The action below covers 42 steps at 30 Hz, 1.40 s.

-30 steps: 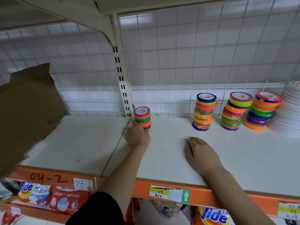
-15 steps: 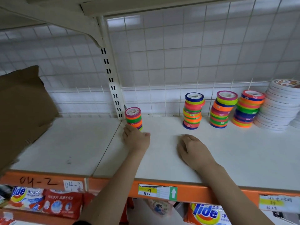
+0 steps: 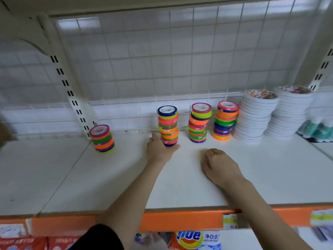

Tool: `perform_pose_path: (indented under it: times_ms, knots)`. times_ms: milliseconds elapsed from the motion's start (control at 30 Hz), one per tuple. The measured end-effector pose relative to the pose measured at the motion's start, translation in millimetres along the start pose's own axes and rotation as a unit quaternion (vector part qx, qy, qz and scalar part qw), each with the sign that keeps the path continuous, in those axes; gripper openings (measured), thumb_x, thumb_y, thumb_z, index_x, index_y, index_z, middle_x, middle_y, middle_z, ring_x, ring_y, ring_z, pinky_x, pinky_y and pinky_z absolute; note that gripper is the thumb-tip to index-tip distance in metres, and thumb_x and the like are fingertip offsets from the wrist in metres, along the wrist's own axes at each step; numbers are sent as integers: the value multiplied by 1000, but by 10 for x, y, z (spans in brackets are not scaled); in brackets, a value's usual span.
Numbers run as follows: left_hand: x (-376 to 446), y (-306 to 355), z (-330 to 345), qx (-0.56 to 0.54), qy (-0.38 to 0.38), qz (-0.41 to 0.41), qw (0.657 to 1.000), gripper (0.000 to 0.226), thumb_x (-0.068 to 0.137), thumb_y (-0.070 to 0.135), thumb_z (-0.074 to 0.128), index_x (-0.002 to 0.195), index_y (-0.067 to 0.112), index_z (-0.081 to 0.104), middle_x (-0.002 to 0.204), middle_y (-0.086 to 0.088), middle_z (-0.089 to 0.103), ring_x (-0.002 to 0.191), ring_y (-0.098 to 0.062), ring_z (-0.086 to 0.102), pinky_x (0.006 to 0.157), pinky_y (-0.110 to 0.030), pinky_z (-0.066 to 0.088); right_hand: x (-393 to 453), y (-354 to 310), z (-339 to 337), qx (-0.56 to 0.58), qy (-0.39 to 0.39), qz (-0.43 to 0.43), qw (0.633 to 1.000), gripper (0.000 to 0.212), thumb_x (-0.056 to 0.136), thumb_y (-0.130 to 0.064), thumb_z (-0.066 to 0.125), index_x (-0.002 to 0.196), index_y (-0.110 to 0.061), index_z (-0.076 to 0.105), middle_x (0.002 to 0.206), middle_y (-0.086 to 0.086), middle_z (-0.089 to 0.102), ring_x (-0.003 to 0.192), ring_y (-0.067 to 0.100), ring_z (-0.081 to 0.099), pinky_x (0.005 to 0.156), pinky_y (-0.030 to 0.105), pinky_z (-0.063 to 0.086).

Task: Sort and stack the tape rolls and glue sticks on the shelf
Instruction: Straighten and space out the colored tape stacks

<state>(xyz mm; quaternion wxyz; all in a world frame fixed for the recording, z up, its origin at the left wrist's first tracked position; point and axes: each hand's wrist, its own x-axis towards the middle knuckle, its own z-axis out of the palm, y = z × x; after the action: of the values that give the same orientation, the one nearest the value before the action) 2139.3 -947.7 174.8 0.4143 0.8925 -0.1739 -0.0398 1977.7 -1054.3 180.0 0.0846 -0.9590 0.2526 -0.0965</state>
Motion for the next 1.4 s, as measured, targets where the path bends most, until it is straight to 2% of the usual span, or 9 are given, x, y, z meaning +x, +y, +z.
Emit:
perform_pose_path:
  times_ms: [133,400,633,800,900,967,1067,1267,1400]
  knots:
    - [47,77,173,19,56,-18,998,95,57,57,79,127,5,40,122,-13,54,117,-32,49,96,-42,42,-1,141,-31,5,1,-7,1000,38,99,-33,30,122,-12,52,126,2,53,117,19,47,92,26,40]
    - [111,148,359,65,136,-49,987,86,62,55,77,124,7,42,124,-14,53,120,-32,45,100,-41,31,13,164,30,11,7,-25,1000,38,100,-32,28,124,-12,49,128,1,47,120,18,43,89,25,38]
    - [152,44,279,36,96,-50,994,60,65,47,76,113,17,56,114,-6,64,110,-29,56,94,-37,43,11,196,35,32,13,-33,999,36,99,-29,29,120,-10,52,125,3,48,119,18,43,89,24,37]
    - [98,-36,133,-28,43,-45,998,62,66,32,81,120,17,55,114,-4,64,106,-26,60,93,-39,48,14,199,38,44,12,-35,998,35,99,-27,31,119,-8,51,124,5,47,119,20,42,87,25,38]
    - [89,-46,64,-37,7,-46,998,59,65,26,81,118,16,57,110,-1,64,98,-21,61,81,-31,50,23,196,42,46,10,-32,998,36,99,-27,31,121,-7,50,125,6,47,119,21,42,90,26,37]
    - [79,-17,50,-34,-4,-51,998,68,53,40,83,113,20,60,108,1,67,94,-17,63,78,-30,51,20,195,47,46,7,-28,998,36,99,-27,30,121,-7,50,125,5,46,119,20,42,90,26,37]
    - [71,17,98,-27,24,-68,997,76,38,58,81,104,24,65,102,2,69,93,-18,65,83,-37,54,21,200,52,50,5,-28,998,37,99,-28,30,123,-7,49,126,5,45,120,20,41,91,26,37]
    - [55,72,125,-12,51,-80,995,66,48,50,84,104,21,65,104,-1,69,97,-22,64,88,-39,52,17,203,53,71,0,-26,997,37,98,-25,33,123,-4,51,126,10,47,120,25,43,93,29,38]
    - [82,56,102,-7,40,-78,996,54,61,36,84,107,16,64,105,-4,67,95,-22,63,83,-33,51,18,187,62,94,8,-22,995,35,96,-21,40,118,2,55,122,15,51,118,31,47,93,33,41]
